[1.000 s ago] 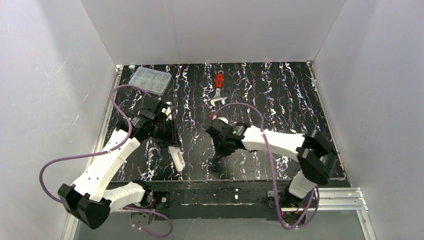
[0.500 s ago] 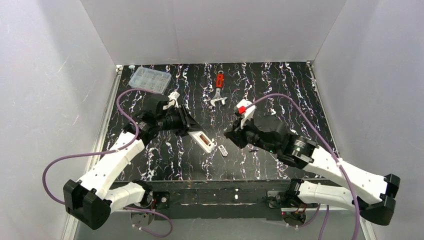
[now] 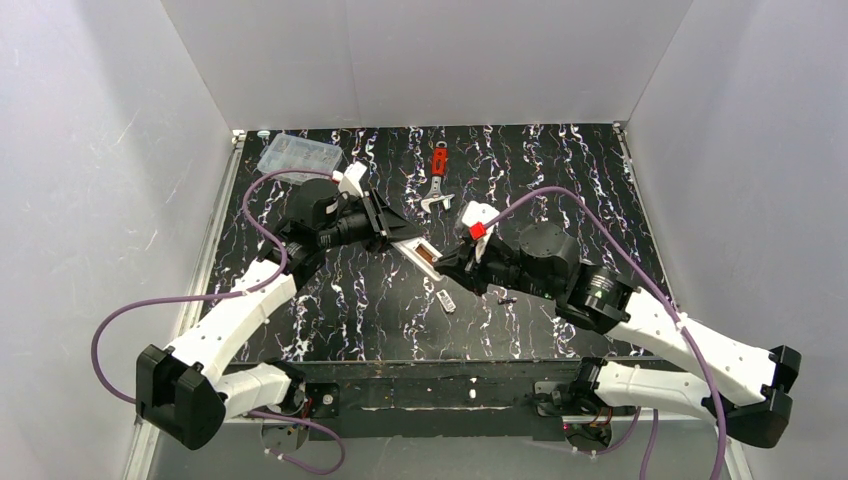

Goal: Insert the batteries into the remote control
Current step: Load the battery into the remote control.

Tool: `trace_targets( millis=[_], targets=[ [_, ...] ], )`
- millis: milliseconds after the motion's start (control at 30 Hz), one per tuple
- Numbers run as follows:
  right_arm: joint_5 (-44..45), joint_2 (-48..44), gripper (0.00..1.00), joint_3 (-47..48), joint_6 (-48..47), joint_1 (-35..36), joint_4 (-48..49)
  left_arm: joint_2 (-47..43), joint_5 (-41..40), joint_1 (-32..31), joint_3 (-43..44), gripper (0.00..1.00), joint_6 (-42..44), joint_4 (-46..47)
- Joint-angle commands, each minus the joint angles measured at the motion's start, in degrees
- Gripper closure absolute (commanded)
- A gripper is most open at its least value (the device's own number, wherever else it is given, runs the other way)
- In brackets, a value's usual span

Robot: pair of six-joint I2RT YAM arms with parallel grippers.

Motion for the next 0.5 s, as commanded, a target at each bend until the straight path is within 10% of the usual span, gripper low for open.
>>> trace_targets(
  millis=[0, 467],
  targets=[
    [-0.8, 0.8, 0.99, 3.0, -2.2, 0.1, 4.6, -0.6, 5.2, -0.6, 3.6, 1.0, 1.5, -1.9],
    [-4.9, 4.7, 0.99, 3.9, 0.7, -2.3, 5.3, -2.0, 8.0, -2.5, 5.5, 1.0, 7.8, -10.7]
  ],
)
